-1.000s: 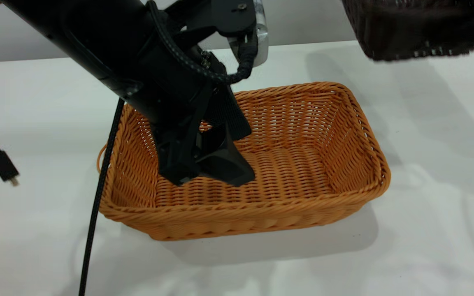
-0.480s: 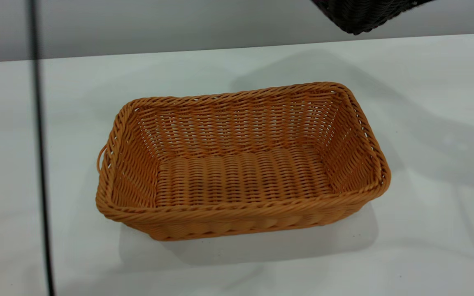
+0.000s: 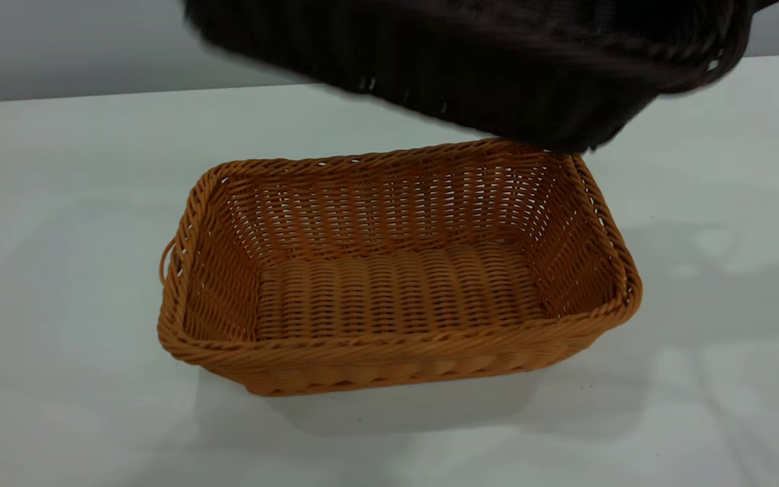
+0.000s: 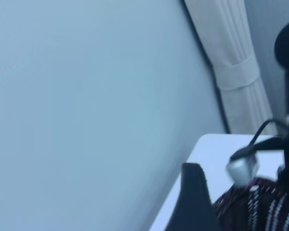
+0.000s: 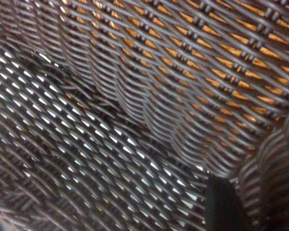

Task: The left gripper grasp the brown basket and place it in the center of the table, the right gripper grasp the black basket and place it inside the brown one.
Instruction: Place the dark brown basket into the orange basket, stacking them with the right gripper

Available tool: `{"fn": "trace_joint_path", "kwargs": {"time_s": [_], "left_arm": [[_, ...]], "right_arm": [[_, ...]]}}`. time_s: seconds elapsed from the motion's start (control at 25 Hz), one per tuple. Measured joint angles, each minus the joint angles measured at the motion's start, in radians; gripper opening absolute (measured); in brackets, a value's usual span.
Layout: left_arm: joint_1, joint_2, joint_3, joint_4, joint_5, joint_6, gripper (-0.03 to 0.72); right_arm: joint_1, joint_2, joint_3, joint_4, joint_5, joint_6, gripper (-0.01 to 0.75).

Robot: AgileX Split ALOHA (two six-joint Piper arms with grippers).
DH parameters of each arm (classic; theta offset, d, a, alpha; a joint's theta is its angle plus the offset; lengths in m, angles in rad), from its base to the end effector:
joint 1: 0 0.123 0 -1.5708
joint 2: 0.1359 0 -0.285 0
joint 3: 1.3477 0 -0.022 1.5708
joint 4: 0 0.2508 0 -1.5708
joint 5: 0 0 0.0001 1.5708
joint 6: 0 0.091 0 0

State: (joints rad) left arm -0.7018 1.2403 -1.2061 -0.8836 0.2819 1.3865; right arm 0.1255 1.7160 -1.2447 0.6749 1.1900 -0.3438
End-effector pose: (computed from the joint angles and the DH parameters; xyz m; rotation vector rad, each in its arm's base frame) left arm 0.2029 -0.1972 0.4264 1.1093 1.2969 -0.3176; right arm 0.3172 0.0932 0.2494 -0.3055 2.9145 0.9407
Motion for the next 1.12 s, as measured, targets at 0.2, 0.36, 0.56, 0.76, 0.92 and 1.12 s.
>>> {"fn": "trace_joint_path", "kwargs": {"time_s": [0.2, 0.36, 0.56, 0.76, 0.92, 1.12], "left_arm": [[0.0, 0.0, -0.018, -0.037, 0.017, 0.0, 0.459], [0.0, 0.0, -0.018, -0.036, 0.027, 0.001, 0.459], [0.0, 0.0, -0.018, -0.035, 0.032, 0.001, 0.459], [0.0, 0.0, -0.018, -0.034, 0.043, 0.002, 0.459], [0.0, 0.0, -0.018, -0.028, 0.043, 0.003, 0.459], [0.0, 0.0, -0.018, -0.028, 0.046, 0.003, 0.459]], "right_arm": [[0.082, 0.069, -0.073, -0.086, 0.038, -0.026, 0.262], [0.106, 0.14, -0.146, -0.089, 0.033, -0.02, 0.262], [0.105, 0.201, -0.181, -0.121, 0.026, -0.019, 0.262], [0.105, 0.238, -0.181, -0.176, 0.031, -0.022, 0.262], [0.105, 0.26, -0.18, -0.171, 0.03, -0.059, 0.262], [0.105, 0.269, -0.18, -0.174, 0.029, -0.077, 0.262]]}}
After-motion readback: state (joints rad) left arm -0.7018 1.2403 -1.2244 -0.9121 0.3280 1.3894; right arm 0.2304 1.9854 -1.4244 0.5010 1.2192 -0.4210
